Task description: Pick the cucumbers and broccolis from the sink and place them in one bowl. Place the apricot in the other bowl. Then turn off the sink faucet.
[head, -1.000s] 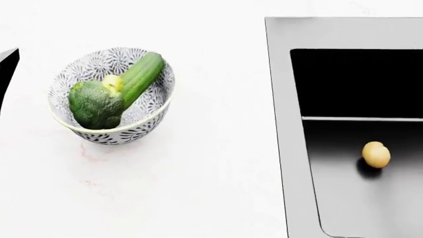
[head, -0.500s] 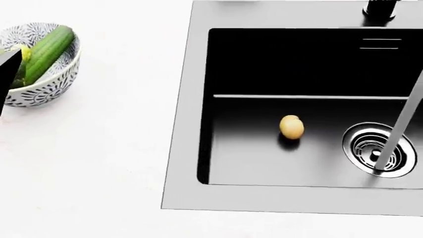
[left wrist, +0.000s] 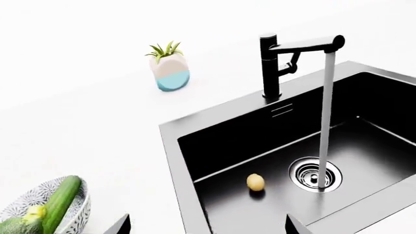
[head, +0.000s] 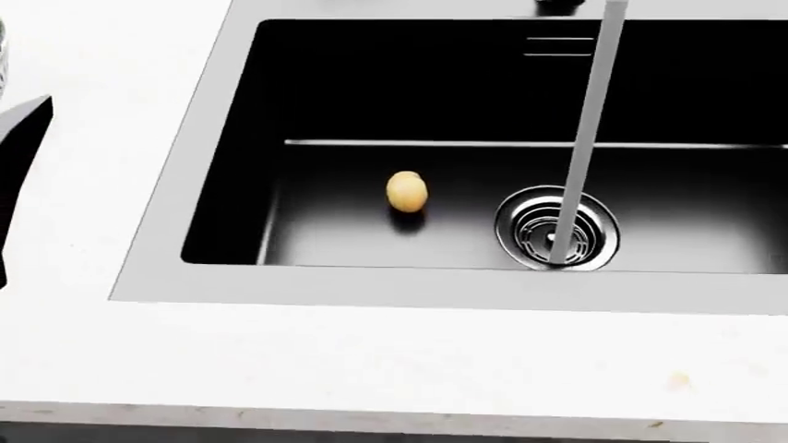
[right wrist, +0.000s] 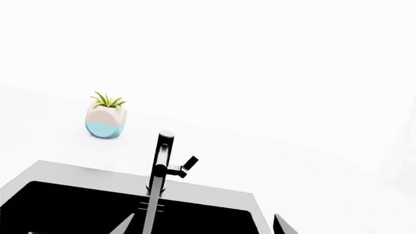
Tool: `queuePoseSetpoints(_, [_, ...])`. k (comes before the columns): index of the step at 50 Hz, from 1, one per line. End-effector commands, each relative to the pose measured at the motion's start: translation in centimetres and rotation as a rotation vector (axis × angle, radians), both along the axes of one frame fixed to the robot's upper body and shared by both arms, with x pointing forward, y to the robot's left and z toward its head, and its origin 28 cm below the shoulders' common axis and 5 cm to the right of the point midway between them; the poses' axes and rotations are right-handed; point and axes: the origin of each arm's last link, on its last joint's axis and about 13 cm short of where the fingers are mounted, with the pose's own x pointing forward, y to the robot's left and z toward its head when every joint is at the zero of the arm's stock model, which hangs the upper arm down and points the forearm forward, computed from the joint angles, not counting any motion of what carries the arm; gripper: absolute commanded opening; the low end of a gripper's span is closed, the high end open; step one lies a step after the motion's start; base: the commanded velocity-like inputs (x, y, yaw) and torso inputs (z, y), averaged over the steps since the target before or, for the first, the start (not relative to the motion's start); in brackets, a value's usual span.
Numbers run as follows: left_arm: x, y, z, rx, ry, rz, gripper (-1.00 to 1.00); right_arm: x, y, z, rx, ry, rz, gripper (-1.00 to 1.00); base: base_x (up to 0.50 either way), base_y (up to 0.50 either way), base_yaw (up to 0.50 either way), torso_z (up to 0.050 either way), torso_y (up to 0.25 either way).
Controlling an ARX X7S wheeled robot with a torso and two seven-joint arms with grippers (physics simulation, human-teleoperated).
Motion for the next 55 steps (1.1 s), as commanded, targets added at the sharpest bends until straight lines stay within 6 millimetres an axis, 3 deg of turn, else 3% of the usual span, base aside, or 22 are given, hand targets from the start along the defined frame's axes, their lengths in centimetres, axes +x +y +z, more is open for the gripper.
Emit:
queuePoseSetpoints(1, [0.3, -0.1, 0.2, -0.031, -0.01, -0.041, 1.0, 0.5, -0.5, 0.5, 0.009, -0.026, -0.007, 1.0, -0.21, -0.48, 0.0, 0.0, 0.0])
queuePoseSetpoints(25, [0.4, -0.1, -0.2, -0.036, 0.001, -0.042, 1.0, 1.3, -0.3, 0.4, -0.019, -0.022, -0.07, 1.0, -0.17, -0.41, 0.0, 0.0, -0.001])
queuePoseSetpoints(31, [0.5, -0.1, 0.8, -0.043, -0.016, -0.043, 1.0, 1.5, 0.2, 0.7, -0.065, -0.023, -0.081, 1.0, 0.49, -0.07, 0.0, 0.0, 0.0])
queuePoseSetpoints(55, [0.4, 0.3, 0.0, -0.052, -0.007, -0.051, 1.0, 1.8, 1.8, 0.2, -0.161, -0.001, -0.048, 1.0, 0.5, -0.07, 0.0, 0.0, 0.0])
